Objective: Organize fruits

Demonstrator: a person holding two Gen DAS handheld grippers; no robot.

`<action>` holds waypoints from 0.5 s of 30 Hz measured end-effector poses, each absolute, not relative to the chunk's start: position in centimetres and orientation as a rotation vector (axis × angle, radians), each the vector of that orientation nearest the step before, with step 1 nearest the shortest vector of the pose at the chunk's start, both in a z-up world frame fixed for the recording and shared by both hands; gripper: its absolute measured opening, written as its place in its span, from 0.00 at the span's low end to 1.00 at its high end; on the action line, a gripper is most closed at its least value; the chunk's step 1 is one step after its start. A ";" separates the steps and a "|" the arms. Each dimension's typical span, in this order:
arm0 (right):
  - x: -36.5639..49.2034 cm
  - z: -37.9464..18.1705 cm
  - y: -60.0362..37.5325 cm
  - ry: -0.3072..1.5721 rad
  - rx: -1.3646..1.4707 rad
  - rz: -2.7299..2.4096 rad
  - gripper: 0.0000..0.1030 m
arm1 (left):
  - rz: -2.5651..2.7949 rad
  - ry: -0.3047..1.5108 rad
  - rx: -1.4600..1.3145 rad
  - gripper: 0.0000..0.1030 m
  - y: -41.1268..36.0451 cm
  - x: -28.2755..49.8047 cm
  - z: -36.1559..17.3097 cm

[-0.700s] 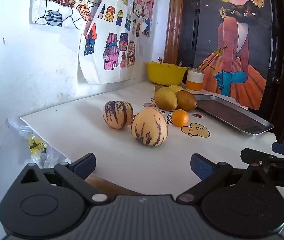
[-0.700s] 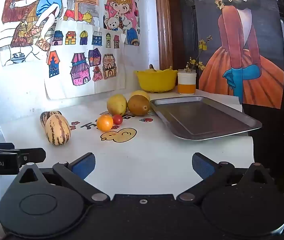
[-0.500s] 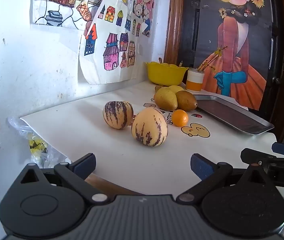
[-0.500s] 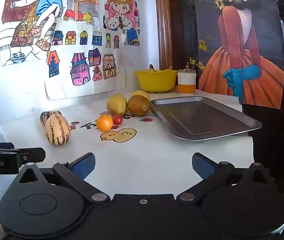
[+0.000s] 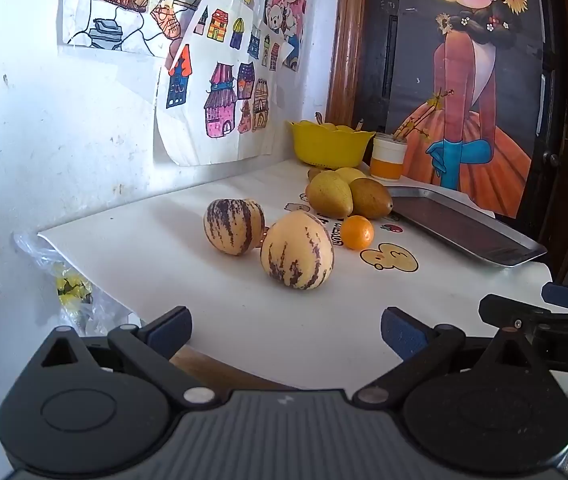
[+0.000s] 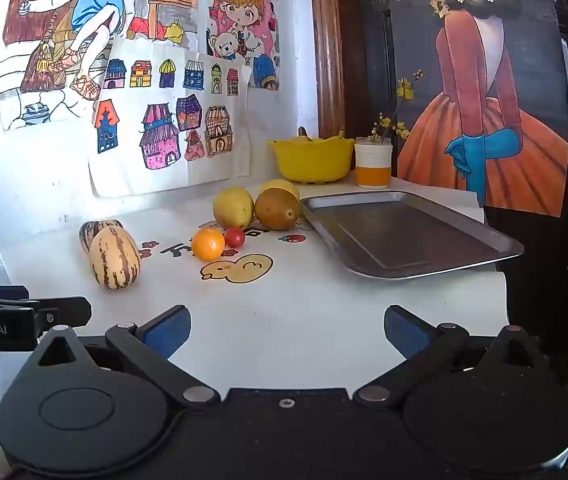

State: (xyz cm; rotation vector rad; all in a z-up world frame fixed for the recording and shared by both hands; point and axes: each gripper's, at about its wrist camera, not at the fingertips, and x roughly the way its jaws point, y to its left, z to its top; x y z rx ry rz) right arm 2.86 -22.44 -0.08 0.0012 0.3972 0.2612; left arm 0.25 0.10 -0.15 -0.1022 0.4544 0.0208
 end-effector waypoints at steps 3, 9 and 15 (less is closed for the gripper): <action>2.8 -0.1 -22.4 0.397 0.000 0.261 1.00 | 0.021 0.455 -0.104 1.00 0.1 0.3 -0.2; 2.8 -0.1 -22.4 0.398 0.000 0.261 1.00 | 0.020 0.456 -0.101 1.00 -0.1 0.1 -0.1; 2.8 -0.1 -22.4 0.399 -0.001 0.261 1.00 | 0.022 0.456 -0.102 1.00 -0.2 0.1 0.0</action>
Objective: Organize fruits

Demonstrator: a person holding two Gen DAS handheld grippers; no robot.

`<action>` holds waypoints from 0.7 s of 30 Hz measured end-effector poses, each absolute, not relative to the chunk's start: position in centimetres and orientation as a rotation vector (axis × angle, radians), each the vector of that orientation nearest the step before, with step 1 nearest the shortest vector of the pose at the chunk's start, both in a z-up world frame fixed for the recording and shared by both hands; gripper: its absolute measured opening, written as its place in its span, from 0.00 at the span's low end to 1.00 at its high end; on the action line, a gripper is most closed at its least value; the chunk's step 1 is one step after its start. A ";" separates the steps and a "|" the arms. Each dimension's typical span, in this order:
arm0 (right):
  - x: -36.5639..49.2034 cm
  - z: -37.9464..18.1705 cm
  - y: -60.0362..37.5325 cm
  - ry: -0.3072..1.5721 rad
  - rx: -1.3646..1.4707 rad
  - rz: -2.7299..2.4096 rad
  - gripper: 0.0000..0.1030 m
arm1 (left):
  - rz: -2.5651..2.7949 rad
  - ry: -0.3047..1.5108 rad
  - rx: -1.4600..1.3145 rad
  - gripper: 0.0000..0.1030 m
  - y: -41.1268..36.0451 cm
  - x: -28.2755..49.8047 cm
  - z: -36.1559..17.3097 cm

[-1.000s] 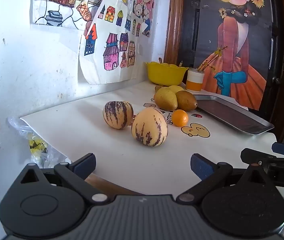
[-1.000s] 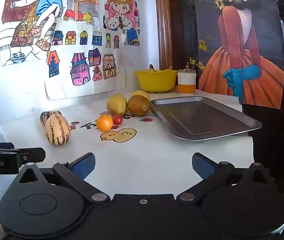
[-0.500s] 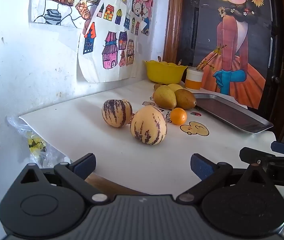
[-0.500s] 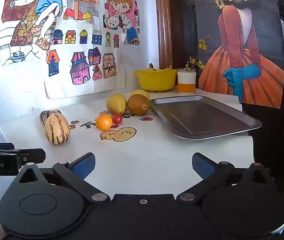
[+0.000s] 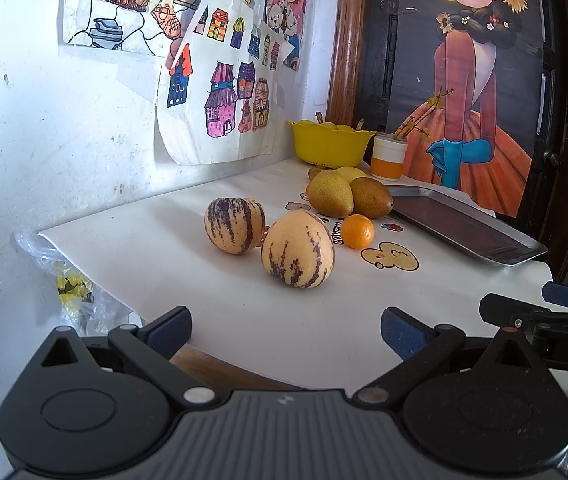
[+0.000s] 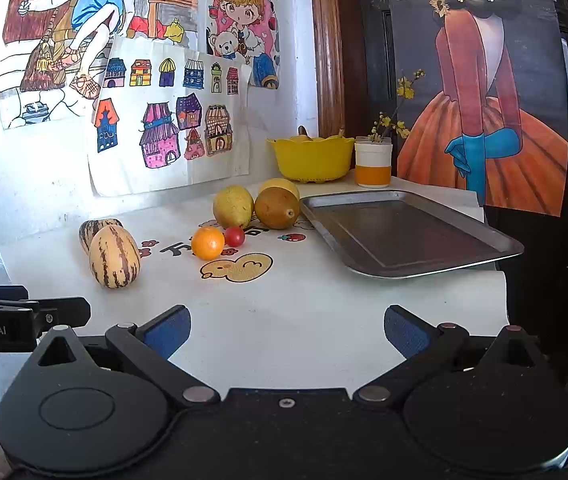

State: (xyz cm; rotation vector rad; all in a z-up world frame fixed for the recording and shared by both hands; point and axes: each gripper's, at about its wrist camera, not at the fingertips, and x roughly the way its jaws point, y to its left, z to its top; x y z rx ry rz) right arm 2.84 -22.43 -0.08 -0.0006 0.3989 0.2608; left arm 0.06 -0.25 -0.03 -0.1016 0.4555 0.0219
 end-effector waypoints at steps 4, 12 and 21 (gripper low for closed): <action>2.8 -0.1 -22.4 0.399 -0.001 0.261 1.00 | 0.023 0.455 -0.103 1.00 -0.3 0.0 0.0; 2.8 -0.1 -22.4 0.400 -0.002 0.260 1.00 | 0.021 0.456 -0.101 1.00 -0.1 0.1 -0.1; 2.8 -0.1 -22.4 0.401 -0.003 0.260 1.00 | 0.021 0.456 -0.102 1.00 -0.1 0.2 -0.1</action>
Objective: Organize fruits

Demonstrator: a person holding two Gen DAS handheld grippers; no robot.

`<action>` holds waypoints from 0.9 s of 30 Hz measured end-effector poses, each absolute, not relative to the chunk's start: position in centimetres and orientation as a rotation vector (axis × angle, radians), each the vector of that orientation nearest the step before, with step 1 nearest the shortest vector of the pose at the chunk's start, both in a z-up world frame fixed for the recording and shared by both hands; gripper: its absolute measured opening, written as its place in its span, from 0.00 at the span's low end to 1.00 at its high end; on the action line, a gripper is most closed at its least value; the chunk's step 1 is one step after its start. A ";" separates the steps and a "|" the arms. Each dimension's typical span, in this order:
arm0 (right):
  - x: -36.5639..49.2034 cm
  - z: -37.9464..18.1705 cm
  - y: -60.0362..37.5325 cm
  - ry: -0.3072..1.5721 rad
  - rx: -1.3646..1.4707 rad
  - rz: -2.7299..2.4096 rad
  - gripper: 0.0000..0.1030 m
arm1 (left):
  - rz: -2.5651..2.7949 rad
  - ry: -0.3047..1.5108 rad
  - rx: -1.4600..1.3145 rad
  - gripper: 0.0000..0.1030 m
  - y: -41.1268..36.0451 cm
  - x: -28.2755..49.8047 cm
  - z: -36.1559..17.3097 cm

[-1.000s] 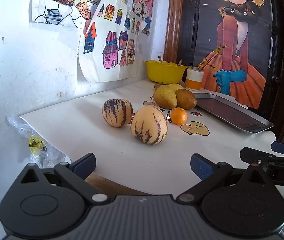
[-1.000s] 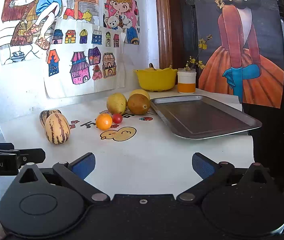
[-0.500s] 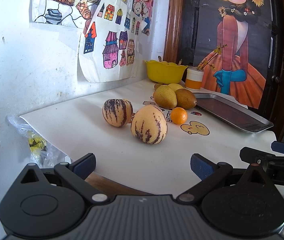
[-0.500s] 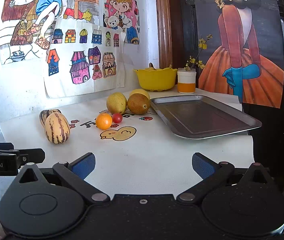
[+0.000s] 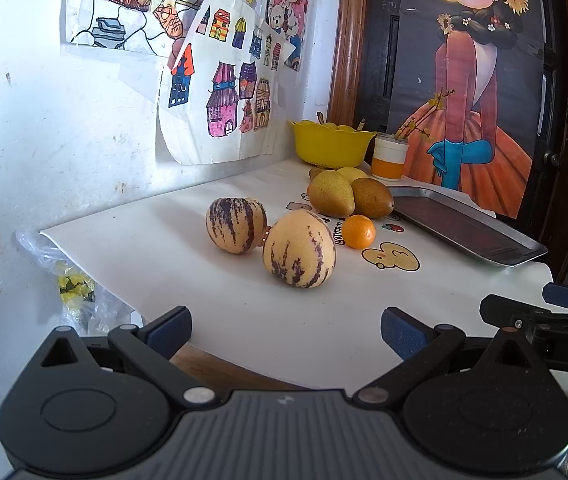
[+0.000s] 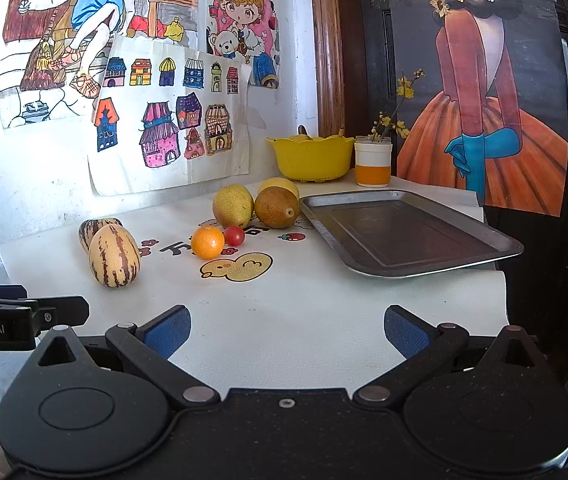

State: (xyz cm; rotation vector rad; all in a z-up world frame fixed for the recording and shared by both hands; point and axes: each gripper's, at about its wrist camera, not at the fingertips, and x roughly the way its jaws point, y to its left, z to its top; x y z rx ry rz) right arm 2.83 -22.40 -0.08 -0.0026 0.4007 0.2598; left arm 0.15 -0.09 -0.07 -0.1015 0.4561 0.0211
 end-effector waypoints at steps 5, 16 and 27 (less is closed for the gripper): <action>2.8 -0.1 -22.4 0.401 -0.003 0.260 1.00 | 0.021 0.456 -0.101 1.00 -0.1 0.1 -0.1; 2.6 1.3 -21.3 0.339 -0.065 0.279 1.00 | 0.095 0.355 -0.148 1.00 2.2 -0.5 1.5; 6.2 4.1 -16.2 0.391 -0.207 0.507 1.00 | 0.094 0.402 -0.220 1.00 5.7 4.1 3.3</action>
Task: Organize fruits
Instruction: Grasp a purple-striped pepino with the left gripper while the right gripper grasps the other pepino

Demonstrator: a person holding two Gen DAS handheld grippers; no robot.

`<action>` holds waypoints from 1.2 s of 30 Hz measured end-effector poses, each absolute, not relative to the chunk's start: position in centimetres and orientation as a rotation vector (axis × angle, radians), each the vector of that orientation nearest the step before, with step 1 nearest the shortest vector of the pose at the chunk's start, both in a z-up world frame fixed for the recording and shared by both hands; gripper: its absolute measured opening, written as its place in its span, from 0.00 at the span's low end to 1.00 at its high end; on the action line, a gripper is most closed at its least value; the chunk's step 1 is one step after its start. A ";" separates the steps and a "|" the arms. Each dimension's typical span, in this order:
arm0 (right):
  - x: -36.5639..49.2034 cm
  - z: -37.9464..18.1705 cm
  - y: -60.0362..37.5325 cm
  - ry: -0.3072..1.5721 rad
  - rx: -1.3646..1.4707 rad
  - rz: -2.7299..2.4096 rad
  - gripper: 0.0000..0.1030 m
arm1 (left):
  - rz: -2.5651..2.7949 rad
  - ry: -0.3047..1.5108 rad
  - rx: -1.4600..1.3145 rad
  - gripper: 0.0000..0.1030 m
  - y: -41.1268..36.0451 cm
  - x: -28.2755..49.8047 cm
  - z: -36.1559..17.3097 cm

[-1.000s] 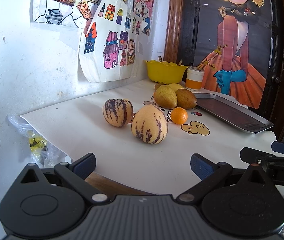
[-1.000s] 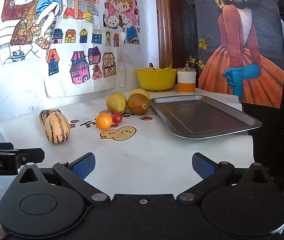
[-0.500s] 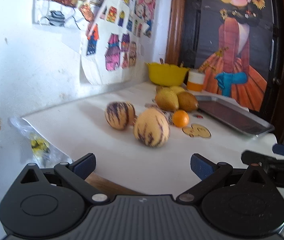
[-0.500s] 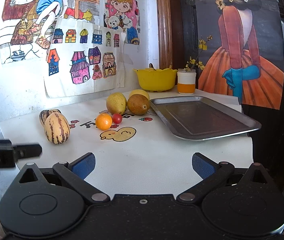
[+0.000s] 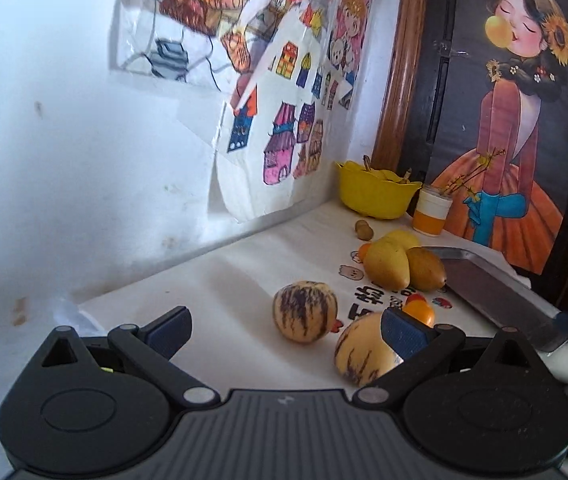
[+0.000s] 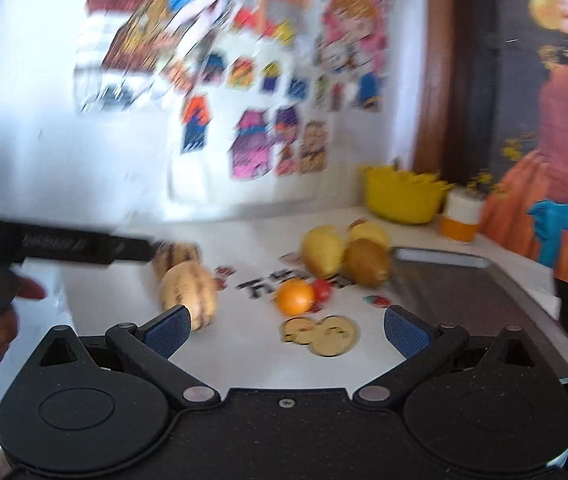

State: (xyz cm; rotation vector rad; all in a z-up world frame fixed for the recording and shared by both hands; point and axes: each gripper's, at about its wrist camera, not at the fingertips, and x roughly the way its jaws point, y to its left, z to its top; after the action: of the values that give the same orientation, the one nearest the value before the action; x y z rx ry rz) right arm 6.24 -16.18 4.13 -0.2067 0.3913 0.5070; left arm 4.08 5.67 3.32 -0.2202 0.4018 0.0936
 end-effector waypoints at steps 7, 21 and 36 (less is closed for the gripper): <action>8.8 3.3 -12.2 0.518 -0.197 0.594 0.99 | 0.068 0.495 -0.261 1.00 6.1 8.2 2.9; 11.5 2.1 -8.7 0.594 -0.239 0.674 0.77 | -0.013 0.576 -0.257 0.88 7.1 11.3 2.3; 12.8 1.8 -8.5 0.635 -0.185 0.734 0.51 | -0.041 0.614 -0.273 0.58 7.1 12.1 1.7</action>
State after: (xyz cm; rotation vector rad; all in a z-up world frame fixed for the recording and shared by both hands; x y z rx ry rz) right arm 12.79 -8.47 1.78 -0.1847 0.6349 0.7344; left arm 12.07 7.06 1.66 -0.2733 0.6140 -0.0408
